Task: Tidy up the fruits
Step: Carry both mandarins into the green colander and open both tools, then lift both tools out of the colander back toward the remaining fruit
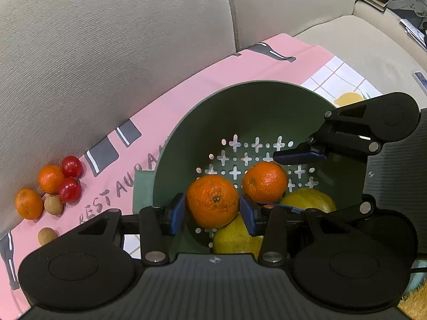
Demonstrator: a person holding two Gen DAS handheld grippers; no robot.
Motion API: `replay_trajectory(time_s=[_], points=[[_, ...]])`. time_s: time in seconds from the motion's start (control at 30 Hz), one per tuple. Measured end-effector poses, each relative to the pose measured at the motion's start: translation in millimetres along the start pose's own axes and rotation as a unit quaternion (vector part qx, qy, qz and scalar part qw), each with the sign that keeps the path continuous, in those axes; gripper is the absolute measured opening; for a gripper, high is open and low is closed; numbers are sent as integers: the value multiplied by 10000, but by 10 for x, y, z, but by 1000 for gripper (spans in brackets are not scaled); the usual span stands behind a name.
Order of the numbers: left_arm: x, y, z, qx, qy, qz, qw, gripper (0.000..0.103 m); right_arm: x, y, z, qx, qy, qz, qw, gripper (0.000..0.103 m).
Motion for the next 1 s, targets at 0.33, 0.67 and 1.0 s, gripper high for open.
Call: replay_trajectory(time_s=[0.33, 0.67, 1.0], points=[[-2, -1, 136, 38, 62, 120, 9999, 59, 21, -10, 120, -67, -168, 58, 9998, 53], [-40, -43, 473, 303, 215, 127, 9992, 61, -28, 74, 336, 148, -411, 126, 9990, 78], [-125, -120, 932, 708, 561, 78, 9959, 63, -144, 120, 579, 307, -514, -26, 9982, 87]])
Point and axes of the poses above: each gripper's, at about its wrist camera, not at the fingertips, and z roughly against the way its jaws point, x to its right, y to its top, the point moved 10 cm from there along -z, roughly the way its jaws point, and after that the axes turned 1 degree about y, right-handed, at the moved point
